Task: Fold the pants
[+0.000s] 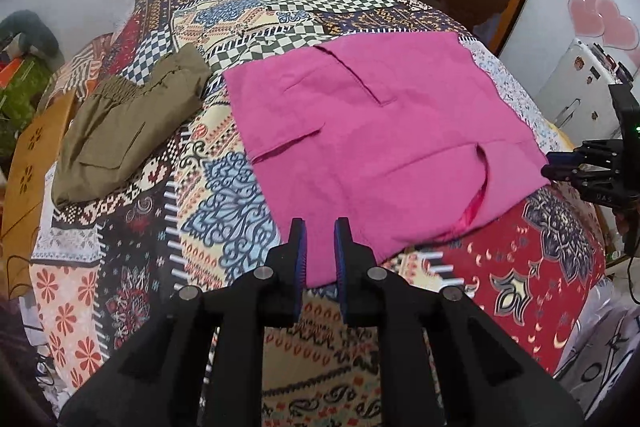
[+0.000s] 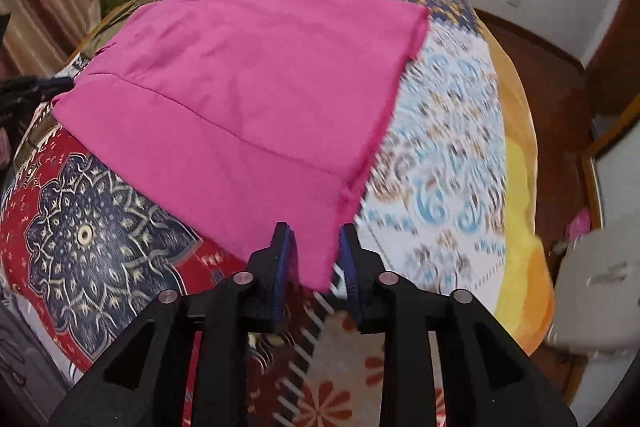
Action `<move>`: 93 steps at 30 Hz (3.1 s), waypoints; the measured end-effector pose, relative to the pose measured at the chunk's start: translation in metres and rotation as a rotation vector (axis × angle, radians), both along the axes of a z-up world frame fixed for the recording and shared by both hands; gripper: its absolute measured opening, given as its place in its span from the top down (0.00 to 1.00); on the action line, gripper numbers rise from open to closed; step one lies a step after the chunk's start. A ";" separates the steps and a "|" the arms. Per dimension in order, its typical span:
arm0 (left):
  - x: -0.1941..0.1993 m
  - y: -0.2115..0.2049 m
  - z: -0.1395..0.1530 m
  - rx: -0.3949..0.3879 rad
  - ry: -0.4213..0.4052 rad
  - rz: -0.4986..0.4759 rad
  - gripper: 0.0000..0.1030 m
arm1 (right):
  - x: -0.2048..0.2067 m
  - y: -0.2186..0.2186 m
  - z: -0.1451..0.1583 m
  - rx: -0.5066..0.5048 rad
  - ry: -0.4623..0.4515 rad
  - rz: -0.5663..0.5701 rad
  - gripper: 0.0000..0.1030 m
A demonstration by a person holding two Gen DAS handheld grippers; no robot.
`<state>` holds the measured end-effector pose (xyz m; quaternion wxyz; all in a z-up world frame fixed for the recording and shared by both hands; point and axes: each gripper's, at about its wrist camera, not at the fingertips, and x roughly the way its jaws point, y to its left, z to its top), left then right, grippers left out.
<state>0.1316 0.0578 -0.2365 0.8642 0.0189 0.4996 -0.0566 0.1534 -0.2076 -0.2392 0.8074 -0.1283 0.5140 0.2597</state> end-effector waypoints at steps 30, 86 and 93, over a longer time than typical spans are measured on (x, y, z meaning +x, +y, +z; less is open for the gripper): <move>-0.037 0.012 0.015 -0.342 0.058 0.114 0.38 | -0.010 0.049 0.071 0.154 -0.183 0.082 0.67; 0.024 0.015 -0.024 -0.754 0.145 0.283 0.20 | -0.011 0.063 0.019 0.149 -0.100 0.150 0.65; 0.033 0.020 -0.024 -0.716 0.124 0.323 0.37 | -0.009 0.061 0.017 0.161 -0.095 0.152 0.65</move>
